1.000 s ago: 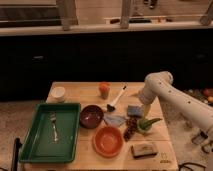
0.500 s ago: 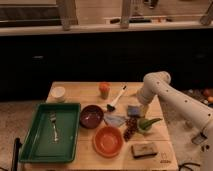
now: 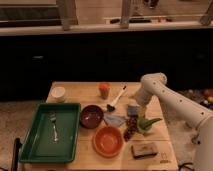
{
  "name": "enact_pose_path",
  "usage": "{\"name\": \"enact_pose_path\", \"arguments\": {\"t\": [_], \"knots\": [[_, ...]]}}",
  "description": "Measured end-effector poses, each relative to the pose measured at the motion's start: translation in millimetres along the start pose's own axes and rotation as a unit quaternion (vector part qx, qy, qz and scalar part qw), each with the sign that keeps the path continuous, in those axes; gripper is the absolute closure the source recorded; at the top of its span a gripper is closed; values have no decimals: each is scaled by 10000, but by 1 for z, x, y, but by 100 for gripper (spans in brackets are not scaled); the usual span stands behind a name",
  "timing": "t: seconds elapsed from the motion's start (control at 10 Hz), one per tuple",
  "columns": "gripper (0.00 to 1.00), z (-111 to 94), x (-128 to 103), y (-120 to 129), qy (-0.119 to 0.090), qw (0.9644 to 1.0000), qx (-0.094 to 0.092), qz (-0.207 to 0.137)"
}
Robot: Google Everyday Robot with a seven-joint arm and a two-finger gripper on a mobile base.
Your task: Wipe purple bowl with sponge
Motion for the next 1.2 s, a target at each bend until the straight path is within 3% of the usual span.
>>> {"name": "enact_pose_path", "arguments": {"t": [0.3, 0.9, 1.0, 1.2], "knots": [[24, 18, 10, 3, -57, 9997, -121, 181], [81, 18, 26, 9, -86, 9994, -39, 341], [95, 16, 28, 11, -73, 9993, -49, 350], [100, 16, 28, 11, -73, 9993, -56, 351]]}}
